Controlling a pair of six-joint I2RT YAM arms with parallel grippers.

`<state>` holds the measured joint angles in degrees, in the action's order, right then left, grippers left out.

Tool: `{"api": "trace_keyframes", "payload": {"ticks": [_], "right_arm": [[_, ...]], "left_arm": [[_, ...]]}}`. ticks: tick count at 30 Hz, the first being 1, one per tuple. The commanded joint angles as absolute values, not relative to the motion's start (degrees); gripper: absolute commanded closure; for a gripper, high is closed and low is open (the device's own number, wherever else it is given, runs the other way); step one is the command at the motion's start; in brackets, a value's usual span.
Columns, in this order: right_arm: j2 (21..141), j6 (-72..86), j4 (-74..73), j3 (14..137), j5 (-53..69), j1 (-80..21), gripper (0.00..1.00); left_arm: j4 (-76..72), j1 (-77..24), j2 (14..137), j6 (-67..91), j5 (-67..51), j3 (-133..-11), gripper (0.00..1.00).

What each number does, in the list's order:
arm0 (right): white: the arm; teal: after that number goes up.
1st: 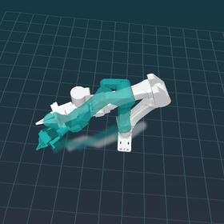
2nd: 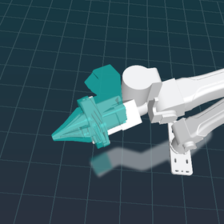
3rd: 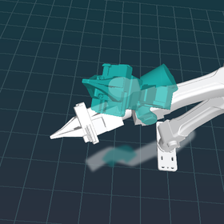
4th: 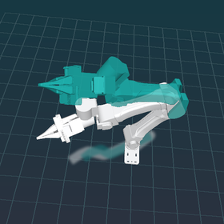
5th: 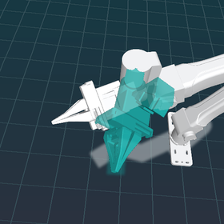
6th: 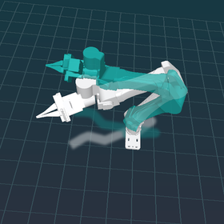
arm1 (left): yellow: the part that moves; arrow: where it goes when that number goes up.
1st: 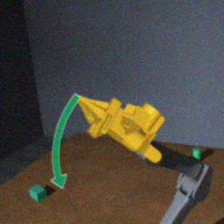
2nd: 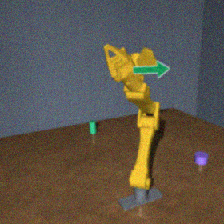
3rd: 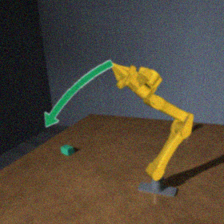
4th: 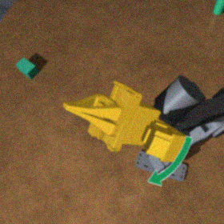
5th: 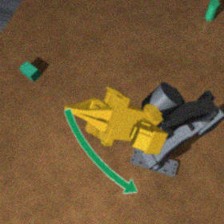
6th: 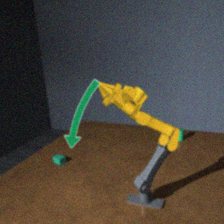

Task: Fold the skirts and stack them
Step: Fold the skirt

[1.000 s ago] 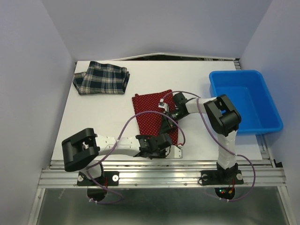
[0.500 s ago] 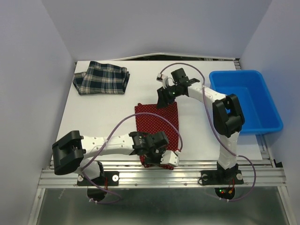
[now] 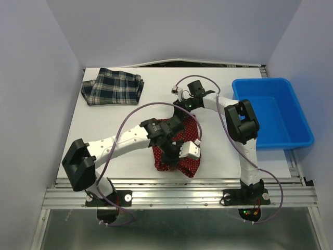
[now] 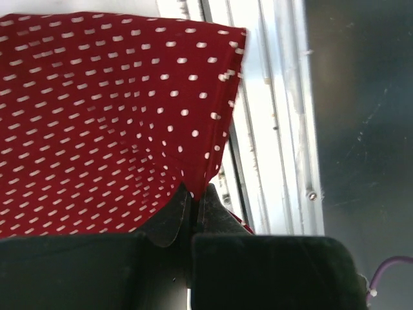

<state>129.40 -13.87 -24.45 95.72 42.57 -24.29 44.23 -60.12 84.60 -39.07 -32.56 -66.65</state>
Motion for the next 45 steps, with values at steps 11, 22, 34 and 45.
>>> {"api": "trace_keyframes", "payload": {"ticks": [11, 22, 34, 45], "right_arm": [[129.2, -18.7, -27.4, 85.3, 52.2, -25.9, 0.65], [130.2, -18.8, -27.4, 86.1, 52.3, -25.9, 0.64], [131.7, -10.9, -25.7, 92.4, 42.8, -25.4, 0.32], [130.5, 1.5, -19.7, 98.5, 41.8, -16.3, 0.0]], "left_arm": [[56.5, -41.2, 102.2, -53.6, -32.0, -93.9, 1.0], [51.3, -35.0, 113.4, -55.0, -25.8, -104.1, 1.0], [47.3, -34.6, 114.3, -56.6, -25.1, -99.4, 0.92], [51.0, -33.1, 122.8, -58.2, -21.0, -110.7, 0.56]]}}
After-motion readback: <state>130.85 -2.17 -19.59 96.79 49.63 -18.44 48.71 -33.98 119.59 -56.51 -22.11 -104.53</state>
